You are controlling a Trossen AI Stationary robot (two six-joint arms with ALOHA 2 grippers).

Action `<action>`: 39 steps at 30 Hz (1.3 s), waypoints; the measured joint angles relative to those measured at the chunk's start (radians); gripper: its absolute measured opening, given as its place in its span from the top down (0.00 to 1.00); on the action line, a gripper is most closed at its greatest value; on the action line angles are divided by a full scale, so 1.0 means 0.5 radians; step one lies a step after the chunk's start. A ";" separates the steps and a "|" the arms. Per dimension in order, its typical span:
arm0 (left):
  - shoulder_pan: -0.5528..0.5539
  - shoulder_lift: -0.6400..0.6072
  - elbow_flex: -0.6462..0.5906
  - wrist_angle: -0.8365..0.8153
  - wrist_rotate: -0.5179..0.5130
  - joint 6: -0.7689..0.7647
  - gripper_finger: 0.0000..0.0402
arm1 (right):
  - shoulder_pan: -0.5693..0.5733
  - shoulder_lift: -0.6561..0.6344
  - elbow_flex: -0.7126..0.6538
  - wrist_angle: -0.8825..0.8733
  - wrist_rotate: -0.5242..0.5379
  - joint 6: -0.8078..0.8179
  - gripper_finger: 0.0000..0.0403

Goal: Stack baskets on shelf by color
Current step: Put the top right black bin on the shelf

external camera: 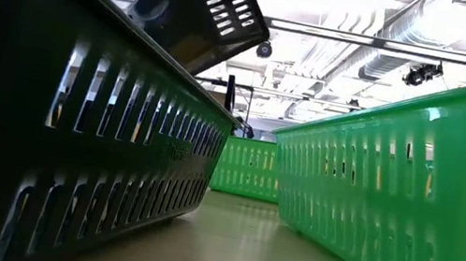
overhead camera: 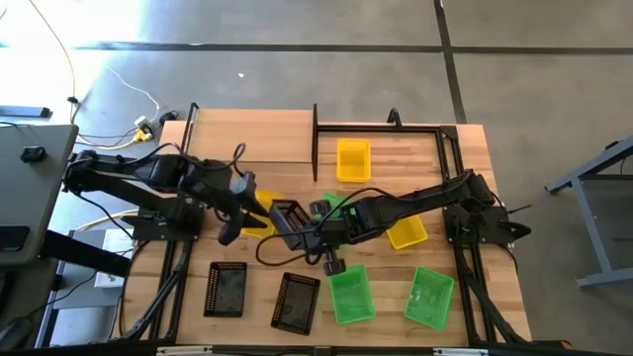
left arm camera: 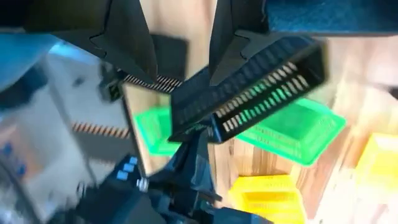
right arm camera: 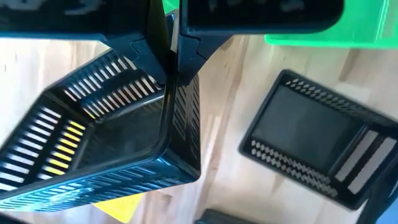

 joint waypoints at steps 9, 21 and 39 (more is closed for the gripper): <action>0.000 0.090 0.002 -0.095 0.010 0.646 0.66 | 0.000 0.001 -0.002 0.000 -0.198 -0.226 1.00; -0.024 0.263 0.003 -0.087 0.120 0.762 0.66 | 0.000 0.002 -0.003 0.016 -0.272 -0.266 1.00; -0.020 0.353 0.002 -0.075 0.030 0.785 0.66 | 0.005 0.003 -0.004 0.011 -0.436 -0.212 1.00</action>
